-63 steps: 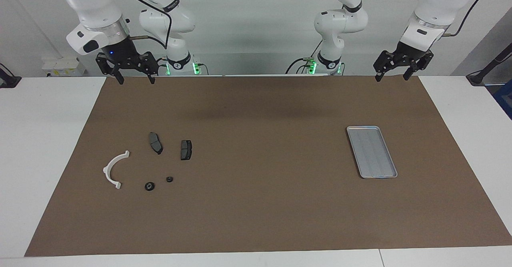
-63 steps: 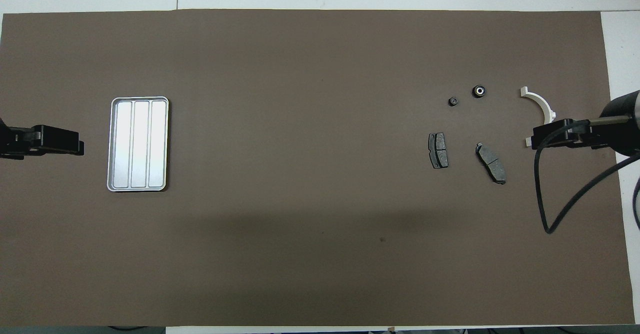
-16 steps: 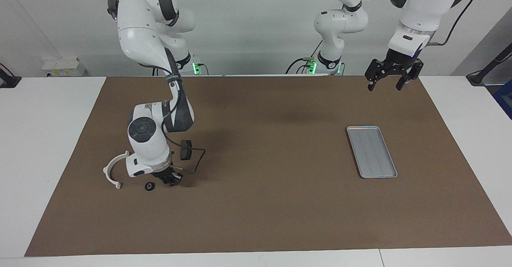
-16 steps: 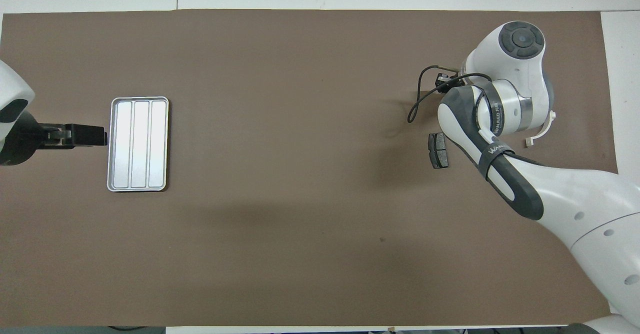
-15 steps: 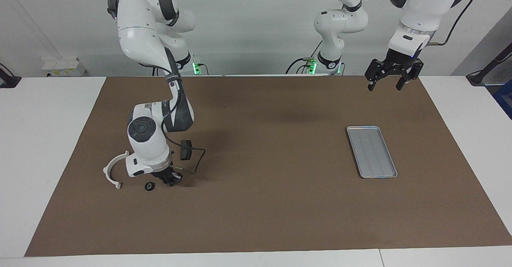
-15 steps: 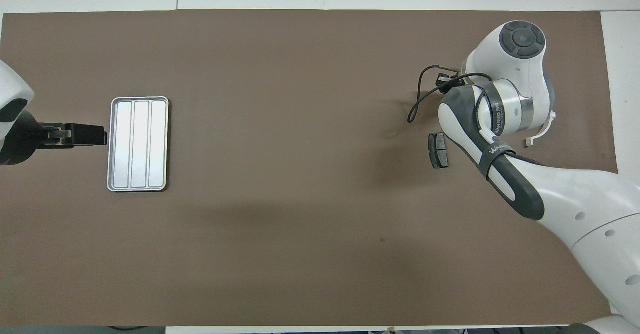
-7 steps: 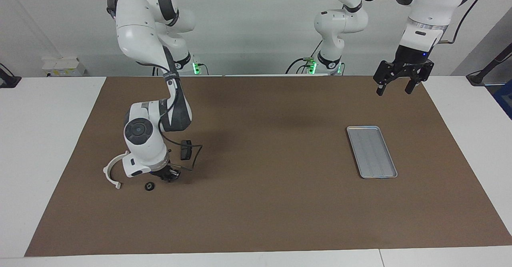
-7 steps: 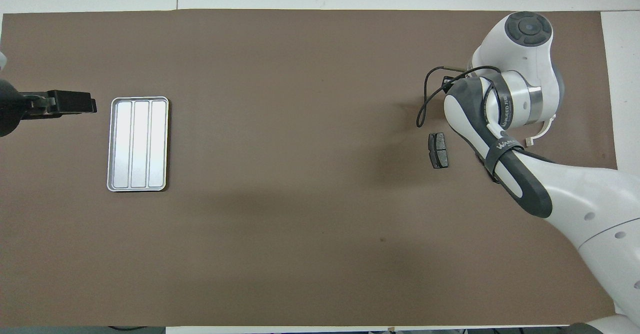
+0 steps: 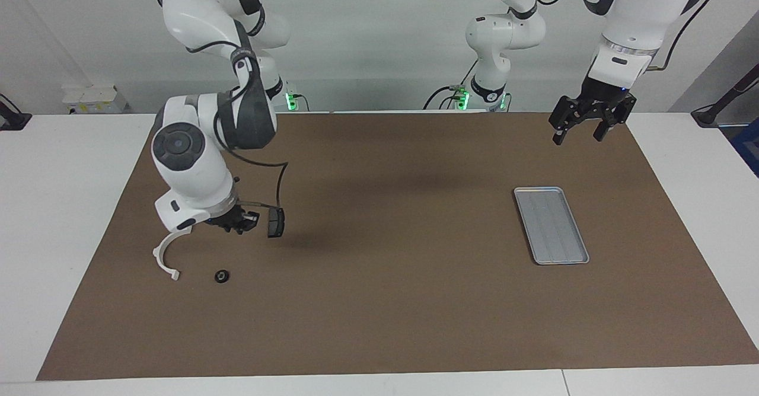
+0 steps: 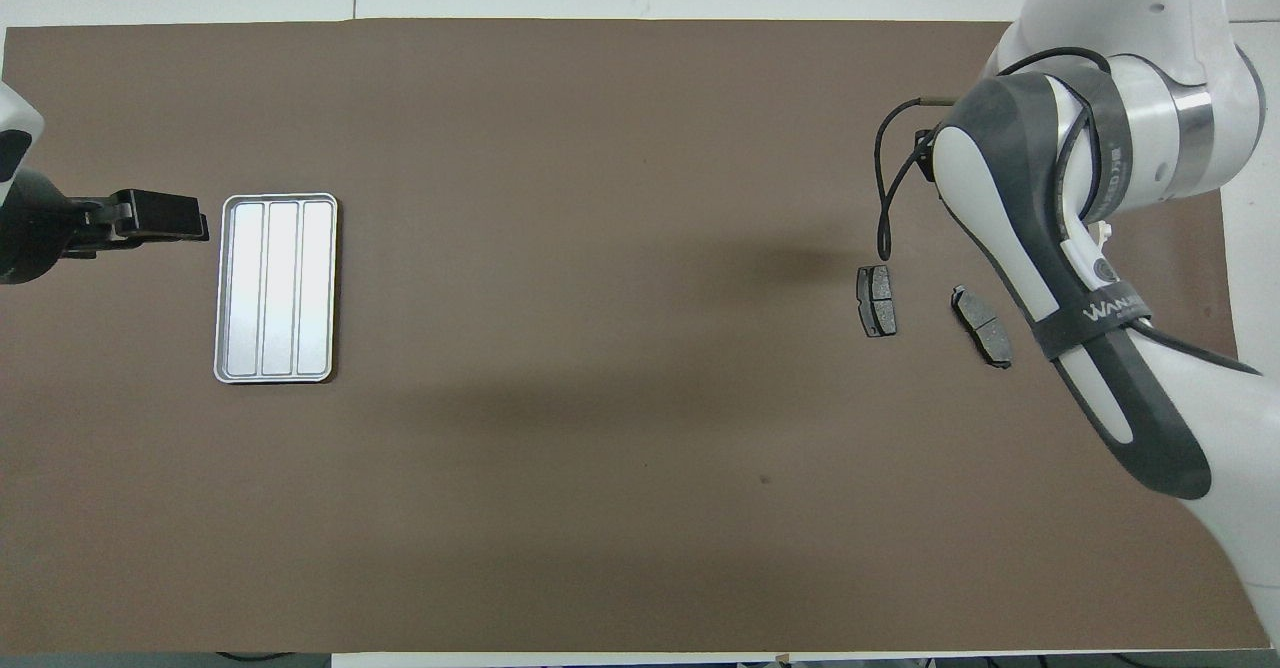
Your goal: Pick bearing gear from pile to tray
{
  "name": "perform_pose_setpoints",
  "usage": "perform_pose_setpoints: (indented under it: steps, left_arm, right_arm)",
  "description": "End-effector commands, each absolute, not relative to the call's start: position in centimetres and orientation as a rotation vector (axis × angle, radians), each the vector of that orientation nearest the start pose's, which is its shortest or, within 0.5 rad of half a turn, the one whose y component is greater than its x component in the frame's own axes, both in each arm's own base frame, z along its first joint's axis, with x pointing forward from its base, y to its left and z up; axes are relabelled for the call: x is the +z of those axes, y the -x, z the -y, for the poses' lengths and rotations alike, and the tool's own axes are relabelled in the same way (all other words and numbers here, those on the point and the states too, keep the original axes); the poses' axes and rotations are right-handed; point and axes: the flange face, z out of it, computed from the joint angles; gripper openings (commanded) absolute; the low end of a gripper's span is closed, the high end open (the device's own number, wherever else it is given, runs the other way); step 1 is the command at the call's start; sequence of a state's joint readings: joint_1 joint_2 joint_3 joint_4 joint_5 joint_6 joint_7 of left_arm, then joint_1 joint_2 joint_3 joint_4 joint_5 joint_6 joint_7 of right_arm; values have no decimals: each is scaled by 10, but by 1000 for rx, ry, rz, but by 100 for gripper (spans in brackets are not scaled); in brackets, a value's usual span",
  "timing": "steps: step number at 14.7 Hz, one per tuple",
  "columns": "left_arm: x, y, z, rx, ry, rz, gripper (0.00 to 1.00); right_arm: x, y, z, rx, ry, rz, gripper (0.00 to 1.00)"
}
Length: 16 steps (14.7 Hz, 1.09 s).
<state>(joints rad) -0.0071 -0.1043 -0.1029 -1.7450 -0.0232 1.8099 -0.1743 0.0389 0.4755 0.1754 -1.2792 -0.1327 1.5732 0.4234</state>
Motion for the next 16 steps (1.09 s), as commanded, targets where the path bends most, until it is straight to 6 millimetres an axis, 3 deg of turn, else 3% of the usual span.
perform_pose_setpoints:
  steps: [1,4,7,11,13,16]
  left_arm:
    - [621,-533,66,-255,3174,127,100]
    - [618,-531,67,-252,3174,125,100]
    - [614,-531,67,-274,3174,146,100]
    - [609,-530,66,-301,3173,144,100]
    - [608,-528,65,-308,3172,147,100]
    - [602,-526,64,-325,3170,151,100]
  right_arm:
    - [499,-643,-191,231,3168,-563,0]
    - [502,-609,-298,135,3049,-914,0]
    - [472,-576,-371,97,2973,-1066,0]
    - [409,-551,-415,44,2925,-1123,0]
    - [367,-541,-449,-9,2932,-1140,0]
    - [314,-547,-462,-88,2895,-1178,0]
